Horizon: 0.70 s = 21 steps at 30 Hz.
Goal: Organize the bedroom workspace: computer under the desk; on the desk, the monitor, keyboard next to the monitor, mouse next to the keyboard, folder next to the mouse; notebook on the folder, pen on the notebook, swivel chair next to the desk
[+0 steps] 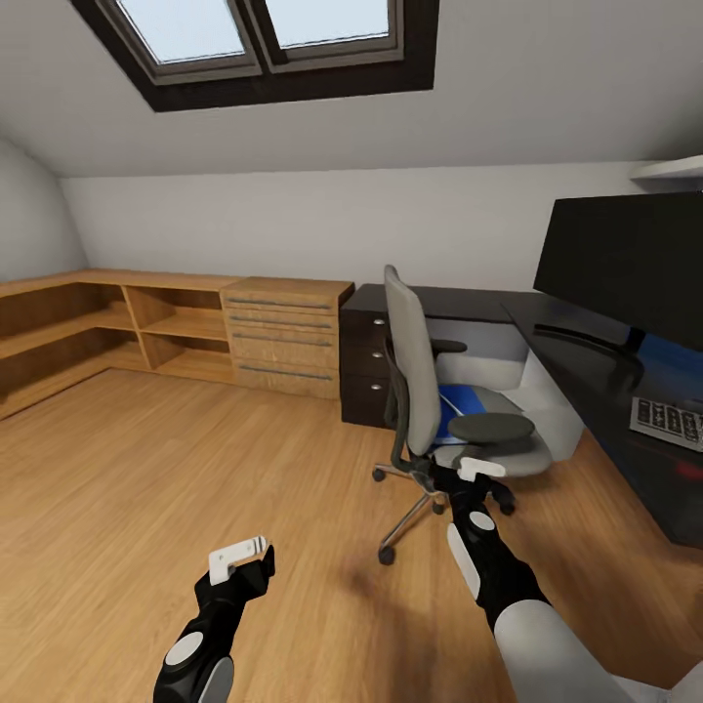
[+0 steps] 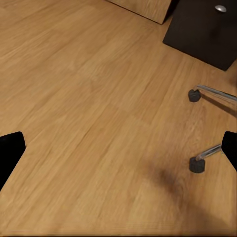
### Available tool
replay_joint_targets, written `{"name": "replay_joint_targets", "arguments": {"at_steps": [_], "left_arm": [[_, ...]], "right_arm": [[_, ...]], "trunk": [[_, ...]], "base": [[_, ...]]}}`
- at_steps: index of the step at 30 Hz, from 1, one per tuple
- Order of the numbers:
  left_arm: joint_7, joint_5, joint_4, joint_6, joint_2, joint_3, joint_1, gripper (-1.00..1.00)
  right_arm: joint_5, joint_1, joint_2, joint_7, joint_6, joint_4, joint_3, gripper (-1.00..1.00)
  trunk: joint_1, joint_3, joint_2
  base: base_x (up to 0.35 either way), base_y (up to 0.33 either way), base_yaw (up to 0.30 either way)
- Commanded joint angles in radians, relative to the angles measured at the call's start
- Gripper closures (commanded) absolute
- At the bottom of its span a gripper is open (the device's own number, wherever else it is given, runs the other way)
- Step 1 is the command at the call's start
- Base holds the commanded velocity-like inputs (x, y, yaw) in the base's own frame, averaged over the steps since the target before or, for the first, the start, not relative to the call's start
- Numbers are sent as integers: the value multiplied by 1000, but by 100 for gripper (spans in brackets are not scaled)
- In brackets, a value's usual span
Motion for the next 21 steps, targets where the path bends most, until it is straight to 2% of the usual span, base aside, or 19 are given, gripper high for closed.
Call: {"name": "replay_joint_targets", "arguments": {"at_steps": [1, 8, 21], "left_arm": [[8, 8, -2, 3, 0, -1, -1, -100], [8, 7, -2, 3, 1, -1, -1, -100], [8, 7, -2, 3, 1, -1, -1, -100]], "right_arm": [[0, -1, 1, 0, -3, 1, -3, -100], [0, -1, 0, 0, -3, 0, -3, -100], [-3, -1, -5, -2, -2, -1, -6, -100]], "trunk": [[0, -1, 0], [0, -1, 0], [0, -1, 0]], "base": [[-51, 0, 1], [-15, 0, -74], [-1, 0, -254]]}}
